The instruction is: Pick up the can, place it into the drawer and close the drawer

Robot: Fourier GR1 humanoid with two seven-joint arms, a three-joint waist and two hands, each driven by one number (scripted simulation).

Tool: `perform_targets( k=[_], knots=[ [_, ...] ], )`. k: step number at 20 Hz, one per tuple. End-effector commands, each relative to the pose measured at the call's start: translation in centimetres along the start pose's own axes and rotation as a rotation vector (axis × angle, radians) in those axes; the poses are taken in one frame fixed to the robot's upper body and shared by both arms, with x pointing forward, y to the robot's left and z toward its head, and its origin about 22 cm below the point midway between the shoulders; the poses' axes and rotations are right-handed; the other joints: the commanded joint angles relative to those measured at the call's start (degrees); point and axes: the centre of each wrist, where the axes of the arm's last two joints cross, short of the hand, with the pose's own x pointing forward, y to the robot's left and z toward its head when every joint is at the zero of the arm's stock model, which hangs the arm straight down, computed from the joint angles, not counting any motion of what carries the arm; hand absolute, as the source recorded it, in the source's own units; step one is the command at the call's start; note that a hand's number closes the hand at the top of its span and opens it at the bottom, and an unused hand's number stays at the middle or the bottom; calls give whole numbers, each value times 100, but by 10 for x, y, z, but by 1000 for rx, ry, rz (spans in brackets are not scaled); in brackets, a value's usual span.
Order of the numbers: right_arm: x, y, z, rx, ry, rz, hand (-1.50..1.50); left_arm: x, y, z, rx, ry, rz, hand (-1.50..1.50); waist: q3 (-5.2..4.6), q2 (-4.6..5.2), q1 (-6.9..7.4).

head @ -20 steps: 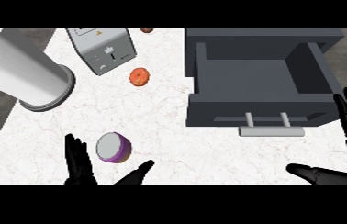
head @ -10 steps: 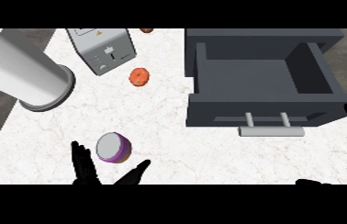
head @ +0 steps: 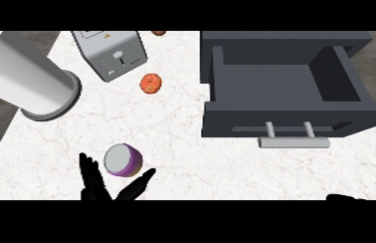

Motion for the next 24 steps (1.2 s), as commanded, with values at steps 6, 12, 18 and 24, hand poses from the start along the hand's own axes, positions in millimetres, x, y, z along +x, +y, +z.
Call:
perform_targets(
  k=[6,12,18,24],
  knots=[
    [13,16,-4,9,5,10,-150,-44,0,-10,39,24,15,-150,-1,4,4],
    [5,-8,-11,-5,-1,7,-150,-42,-1,-23,37,4,22,-150,3,3,-1],
    [31,-6,11,6,5,35,-150,-68,18,-46,-14,3,30,-150,2,0,-23],
    [14,-16,12,0,-16,25,-150,-51,-15,-65,-130,-4,47,-150,4,0,-35]
  ],
)
